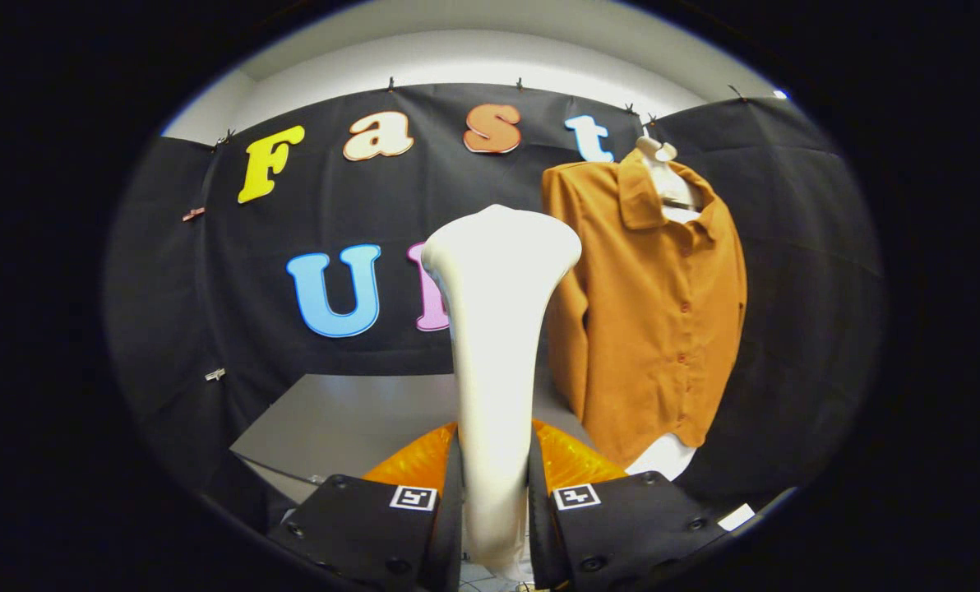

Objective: Iron the clothes twice with a garment steamer, once on the left side and once on the right side.

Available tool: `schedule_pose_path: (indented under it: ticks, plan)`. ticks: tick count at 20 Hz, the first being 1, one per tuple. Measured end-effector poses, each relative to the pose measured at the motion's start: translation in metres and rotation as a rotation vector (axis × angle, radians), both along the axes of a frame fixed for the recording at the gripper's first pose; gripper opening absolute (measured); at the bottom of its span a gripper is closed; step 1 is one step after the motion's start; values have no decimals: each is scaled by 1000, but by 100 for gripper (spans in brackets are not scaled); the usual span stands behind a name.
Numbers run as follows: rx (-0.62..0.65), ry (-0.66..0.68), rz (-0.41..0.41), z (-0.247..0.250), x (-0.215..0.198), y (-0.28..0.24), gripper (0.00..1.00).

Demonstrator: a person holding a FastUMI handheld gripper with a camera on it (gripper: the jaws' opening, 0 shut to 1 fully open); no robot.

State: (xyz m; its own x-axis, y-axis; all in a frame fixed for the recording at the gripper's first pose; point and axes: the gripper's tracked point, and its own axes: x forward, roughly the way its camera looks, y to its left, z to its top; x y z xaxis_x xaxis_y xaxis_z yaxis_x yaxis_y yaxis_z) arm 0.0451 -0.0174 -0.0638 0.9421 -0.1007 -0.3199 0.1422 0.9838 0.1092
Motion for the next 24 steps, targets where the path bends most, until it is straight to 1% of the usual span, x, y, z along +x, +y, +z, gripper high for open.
schedule_pose_path:
  ticks: [3,5,10,16,19,24]
  plan:
    - [7,-25,-41,9,-9,-38,37]
    - [4,-38,-43,11,-7,-62,37]
    - [7,-49,-3,8,17,-122,37]
    - [18,-15,50,-15,49,-175,36]
    - [46,4,62,-28,62,-190,37]
    - [64,21,132,-49,85,-197,37]
